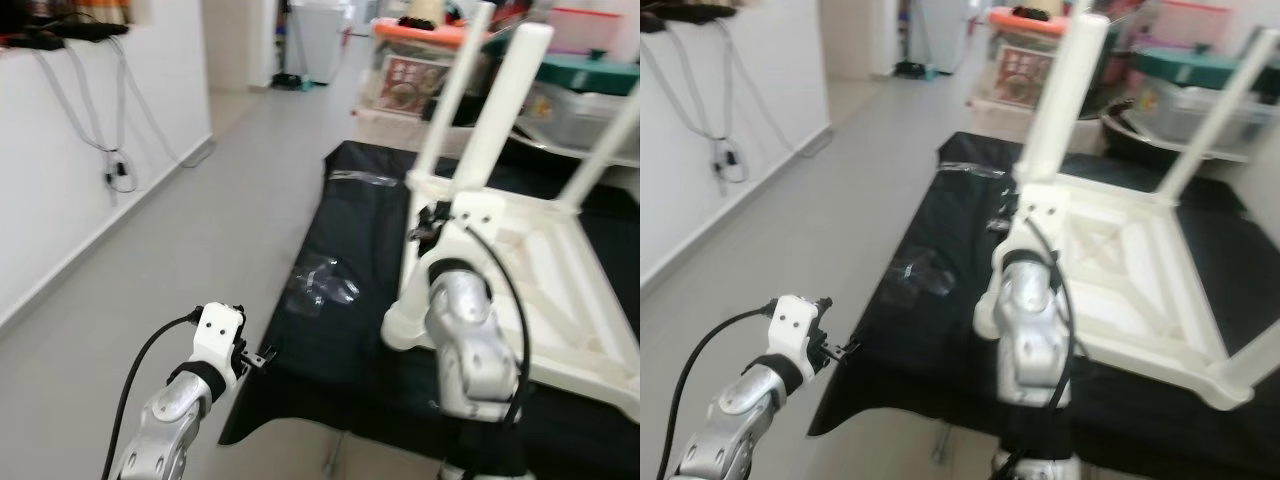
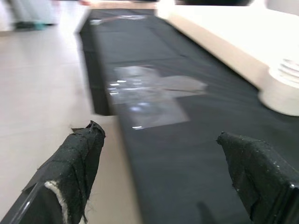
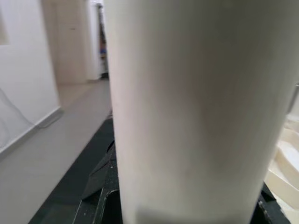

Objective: Building children table

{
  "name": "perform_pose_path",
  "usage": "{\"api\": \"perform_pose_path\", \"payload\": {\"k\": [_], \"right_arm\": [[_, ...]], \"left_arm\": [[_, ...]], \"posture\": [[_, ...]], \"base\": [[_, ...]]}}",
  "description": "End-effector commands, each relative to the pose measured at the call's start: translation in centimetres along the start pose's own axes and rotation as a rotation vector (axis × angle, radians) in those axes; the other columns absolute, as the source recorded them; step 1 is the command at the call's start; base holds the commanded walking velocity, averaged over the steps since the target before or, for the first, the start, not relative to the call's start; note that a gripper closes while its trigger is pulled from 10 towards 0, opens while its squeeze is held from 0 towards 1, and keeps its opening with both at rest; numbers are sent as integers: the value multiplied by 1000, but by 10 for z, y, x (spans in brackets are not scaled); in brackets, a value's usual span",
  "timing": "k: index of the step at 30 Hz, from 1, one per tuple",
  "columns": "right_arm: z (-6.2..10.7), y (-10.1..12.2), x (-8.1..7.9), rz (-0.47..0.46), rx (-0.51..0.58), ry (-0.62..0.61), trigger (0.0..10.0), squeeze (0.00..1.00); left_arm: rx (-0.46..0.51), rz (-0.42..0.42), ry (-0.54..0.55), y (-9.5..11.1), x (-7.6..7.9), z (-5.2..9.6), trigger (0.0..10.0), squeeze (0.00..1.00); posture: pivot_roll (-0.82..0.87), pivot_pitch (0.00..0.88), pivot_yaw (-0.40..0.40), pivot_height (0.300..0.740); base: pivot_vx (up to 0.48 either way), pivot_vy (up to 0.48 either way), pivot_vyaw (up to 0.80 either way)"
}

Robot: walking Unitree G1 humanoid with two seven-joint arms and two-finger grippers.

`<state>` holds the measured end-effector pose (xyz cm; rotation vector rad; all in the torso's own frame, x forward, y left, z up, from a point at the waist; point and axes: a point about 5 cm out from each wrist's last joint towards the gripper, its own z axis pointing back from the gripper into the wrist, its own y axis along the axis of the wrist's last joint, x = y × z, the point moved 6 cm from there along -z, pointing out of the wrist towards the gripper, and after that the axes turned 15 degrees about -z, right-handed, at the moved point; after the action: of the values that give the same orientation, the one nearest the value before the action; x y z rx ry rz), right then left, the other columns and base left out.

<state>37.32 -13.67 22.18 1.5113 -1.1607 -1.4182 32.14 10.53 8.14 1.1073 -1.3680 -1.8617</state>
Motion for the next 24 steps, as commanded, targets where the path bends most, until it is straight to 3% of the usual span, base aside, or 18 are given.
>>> {"api": "perform_pose_path", "payload": {"k": [1, 2, 5, 6, 10, 11, 12, 14, 16, 17, 18, 20, 21, 22, 23, 24], "right_arm": [[-2, -8, -3, 0, -41, 85, 10000, 1000], [-2, -8, -3, 0, -41, 85, 10000, 1000], [-26, 15, -13, 20, -53, 235, 10000, 1000], [-33, 22, -18, 15, -83, 334, 10000, 0], [-30, 29, -22, 40, -136, 479, 10000, 0], [-24, 28, -26, 82, -153, 611, 10000, 0], [-24, 28, -26, 82, -153, 611, 10000, 0], [-16, 12, -29, 133, -233, 789, 10000, 0], [-16, 12, -29, 133, -233, 789, 10000, 0], [-15, 0, -31, 132, -274, 832, 10000, 0], [-16, -19, -35, 137, -328, 854, 3098, 0], [-16, -31, -38, 143, -361, 868, 3098, 0], [-23, -40, -40, 123, -367, 826, 0, 0], [-23, -40, -40, 123, -367, 826, 0, 0], [-42, -47, -31, 116, -359, 656, 0, 0], [-64, -51, 6, 90, -336, 302, 0, 0]], "left_arm": [[-8, 14, -16, -2, 3, -1, 10000, 0], [-8, 14, -16, -2, 3, -1, 10000, 0], [-3, 14, -13, 0, 1, -4, 10000, 0], [-1, 15, -12, 0, 1, -4, 10000, 0], [-1, 18, -11, 0, 2, -5, 10000, 0], [0, 18, -13, 0, 3, -5, 10000, 0], [0, 18, -13, 0, 3, -5, 10000, 0], [3, 16, -14, 1, 4, -6, 10000, 0], [3, 16, -14, 1, 4, -6, 10000, 0], [4, 16, -13, 2, 3, -6, 10000, 0], [6, 15, -11, 2, 2, -7, 10000, 0], [6, 14, -10, 3, 2, -7, 10000, 0], [8, 13, -8, 3, 1, -8, 10000, 0], [8, 13, -8, 3, 1, -8, 10000, 0], [8, 12, -4, 4, 0, -7, 10000, 0], [8, 13, -1, 3, 0, -6, 10000, 0]], "posture": [[12, 0, -89, 740], [12, 0, -89, 740], [12, 0, -94, 740], [12, 0, -94, 740], [17, 0, -97, 740], [20, 0, -100, 740], [20, 0, -100, 740], [26, 0, -102, 740], [26, 0, -102, 740], [33, 0, -107, 740], [45, 0, -114, 740], [45, 0, -114, 740], [50, 0, -119, 740], [50, 0, -119, 740], [54, 0, -120, 740], [52, 0, -119, 740]], "base": [[0, 0, 0], [0, 0, 0], [0, 0, 0], [0, 0, 0], [0, 0, 0], [0, 0, 0], [0, 0, 0], [0, 0, 0], [0, 0, 0], [0, 0, 0], [0, 0, 0], [0, 0, 0], [0, 0, 0], [0, 0, 0], [0, 0, 0], [0, 0, 0]]}}
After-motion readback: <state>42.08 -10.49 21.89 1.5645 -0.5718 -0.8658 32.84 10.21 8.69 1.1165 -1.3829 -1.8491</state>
